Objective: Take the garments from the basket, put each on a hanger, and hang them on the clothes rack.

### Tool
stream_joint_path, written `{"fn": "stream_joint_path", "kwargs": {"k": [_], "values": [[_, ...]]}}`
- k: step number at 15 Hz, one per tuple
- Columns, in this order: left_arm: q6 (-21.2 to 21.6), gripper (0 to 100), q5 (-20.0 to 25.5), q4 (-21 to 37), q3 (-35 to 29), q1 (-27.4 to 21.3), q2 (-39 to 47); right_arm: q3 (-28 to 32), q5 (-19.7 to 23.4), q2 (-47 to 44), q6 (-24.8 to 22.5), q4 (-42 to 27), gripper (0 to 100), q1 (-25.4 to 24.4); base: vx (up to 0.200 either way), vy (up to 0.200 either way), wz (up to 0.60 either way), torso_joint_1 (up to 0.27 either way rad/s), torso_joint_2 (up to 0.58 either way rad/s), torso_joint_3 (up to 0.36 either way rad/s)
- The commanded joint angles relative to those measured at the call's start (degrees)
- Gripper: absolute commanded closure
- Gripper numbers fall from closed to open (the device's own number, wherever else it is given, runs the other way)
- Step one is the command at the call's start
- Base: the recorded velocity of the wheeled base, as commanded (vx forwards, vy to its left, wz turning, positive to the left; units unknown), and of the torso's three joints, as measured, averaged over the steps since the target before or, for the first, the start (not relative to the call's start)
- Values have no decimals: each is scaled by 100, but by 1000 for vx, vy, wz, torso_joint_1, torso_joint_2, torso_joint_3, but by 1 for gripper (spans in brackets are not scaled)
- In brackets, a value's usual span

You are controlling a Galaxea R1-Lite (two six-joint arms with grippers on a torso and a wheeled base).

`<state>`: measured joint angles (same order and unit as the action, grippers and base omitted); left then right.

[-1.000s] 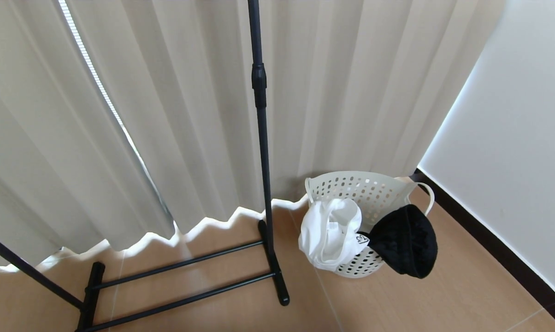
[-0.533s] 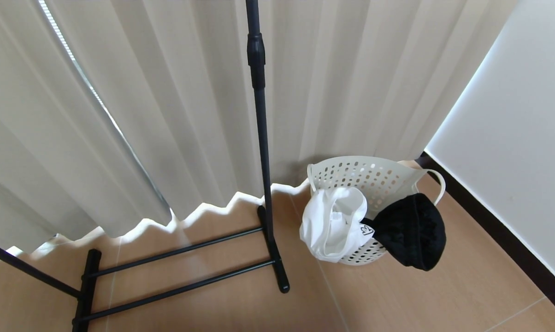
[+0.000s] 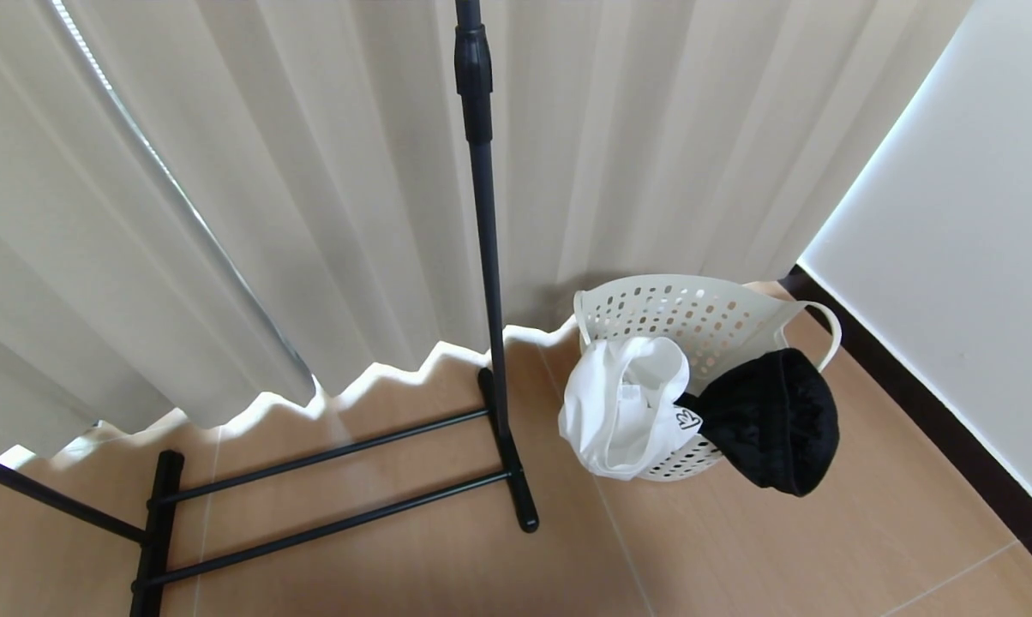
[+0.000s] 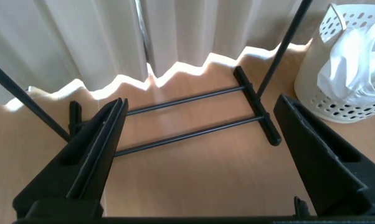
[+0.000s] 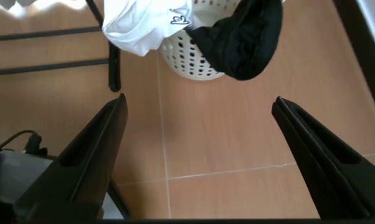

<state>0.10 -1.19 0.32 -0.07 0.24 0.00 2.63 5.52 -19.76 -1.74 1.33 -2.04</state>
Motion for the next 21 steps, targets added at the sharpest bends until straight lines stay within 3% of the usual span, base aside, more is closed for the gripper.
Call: {"fn": "stream_joint_path", "kwargs": {"k": [1,3,4,5,6,7,8,9,10,12,15,21], "values": [[-1,0,-4,3,7,2,0,695,204,-3007,-125,1124,0,-746,0,0,0,0,0,0],[-1,0,-4,3,-1,2,0,1960,28,-4607,-863,1326,0,-1273,0,0,0,0,0,0],[-1,0,-4,3,-1,2,0,2505,-166,-5205,-1487,1326,0,-1387,0,0,0,0,0,0],[-1,0,-4,3,-1,2,0,2743,-289,-5477,-1830,1326,0,-1449,0,0,0,0,0,0],[-1,0,-4,3,7,2,0,3621,-781,-6453,-2928,1344,0,-1642,0,0,0,0,0,0],[-1,0,-4,3,-1,2,0,4237,-1132,-7041,-3438,1344,0,-1774,0,0,0,0,0,0],[-1,0,-4,3,-1,2,0,4536,-1308,-7314,-3623,1344,0,-1853,0,0,0,0,0,0],[-1,0,-4,3,-1,2,0,5458,-1809,-8184,-4115,1344,0,-2064,0,0,0,0,0,0],[-1,0,-4,3,-1,2,0,5959,-2055,-8667,-4449,1344,0,-2187,0,0,0,0,0,0],[-1,0,-4,3,-1,2,0,6619,-2416,-9423,-4756,1370,0,-2389,0,0,0,0,0,0],[-1,0,-4,3,7,2,0,7146,-2855,-10346,-4765,1379,0,-2416,0,0,0,0,0,0],[-1,0,-4,3,-1,2,0,7902,-3057,-11172,-4783,1906,0,-2046,0,0,0,0,0,0]]}}
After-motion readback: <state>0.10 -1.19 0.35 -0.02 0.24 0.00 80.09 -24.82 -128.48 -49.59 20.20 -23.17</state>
